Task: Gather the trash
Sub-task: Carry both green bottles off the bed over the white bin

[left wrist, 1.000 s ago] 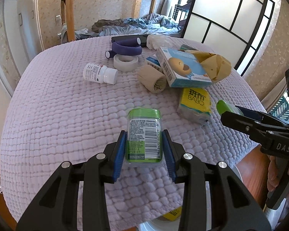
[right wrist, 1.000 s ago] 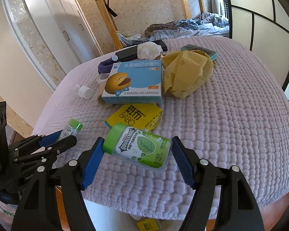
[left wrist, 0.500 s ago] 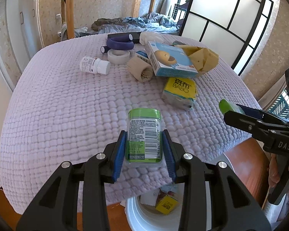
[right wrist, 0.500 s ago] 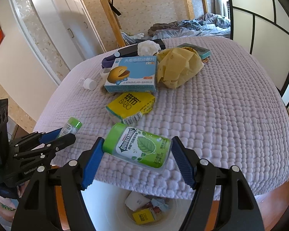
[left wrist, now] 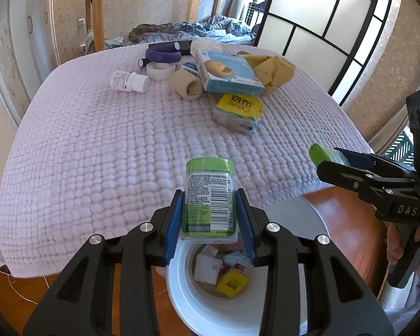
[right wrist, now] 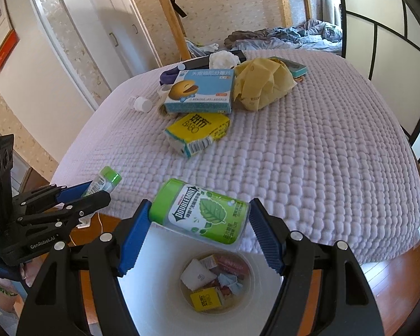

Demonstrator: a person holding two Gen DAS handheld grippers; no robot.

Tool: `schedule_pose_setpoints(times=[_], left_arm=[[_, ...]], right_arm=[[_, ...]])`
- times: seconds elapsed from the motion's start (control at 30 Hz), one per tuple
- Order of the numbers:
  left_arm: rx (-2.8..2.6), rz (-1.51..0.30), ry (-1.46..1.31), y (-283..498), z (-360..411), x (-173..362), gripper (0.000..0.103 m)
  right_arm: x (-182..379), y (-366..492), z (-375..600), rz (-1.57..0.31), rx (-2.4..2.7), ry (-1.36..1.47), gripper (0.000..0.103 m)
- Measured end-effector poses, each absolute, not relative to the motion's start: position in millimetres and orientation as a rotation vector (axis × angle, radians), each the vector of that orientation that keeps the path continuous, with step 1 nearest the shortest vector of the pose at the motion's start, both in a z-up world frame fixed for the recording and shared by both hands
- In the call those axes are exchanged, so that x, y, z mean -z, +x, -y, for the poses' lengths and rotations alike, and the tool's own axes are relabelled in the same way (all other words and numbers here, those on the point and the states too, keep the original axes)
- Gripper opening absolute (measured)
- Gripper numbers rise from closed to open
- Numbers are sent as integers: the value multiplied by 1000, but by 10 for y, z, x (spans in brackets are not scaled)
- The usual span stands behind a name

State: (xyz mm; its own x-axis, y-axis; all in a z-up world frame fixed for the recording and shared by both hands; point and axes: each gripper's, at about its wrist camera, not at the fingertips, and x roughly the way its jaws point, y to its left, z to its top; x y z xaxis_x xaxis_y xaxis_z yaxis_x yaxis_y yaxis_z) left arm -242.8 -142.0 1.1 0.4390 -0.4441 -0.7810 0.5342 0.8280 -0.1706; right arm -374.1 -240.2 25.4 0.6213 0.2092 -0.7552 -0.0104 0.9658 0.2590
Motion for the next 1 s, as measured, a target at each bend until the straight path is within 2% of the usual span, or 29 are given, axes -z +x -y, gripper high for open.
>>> schedule_pose_setpoints(times=[1.0], left_arm=[[671,-1055,198,-3127,1494,357,40]], right_arm=[[88,-4173,2180,-1015,-177,212,70]])
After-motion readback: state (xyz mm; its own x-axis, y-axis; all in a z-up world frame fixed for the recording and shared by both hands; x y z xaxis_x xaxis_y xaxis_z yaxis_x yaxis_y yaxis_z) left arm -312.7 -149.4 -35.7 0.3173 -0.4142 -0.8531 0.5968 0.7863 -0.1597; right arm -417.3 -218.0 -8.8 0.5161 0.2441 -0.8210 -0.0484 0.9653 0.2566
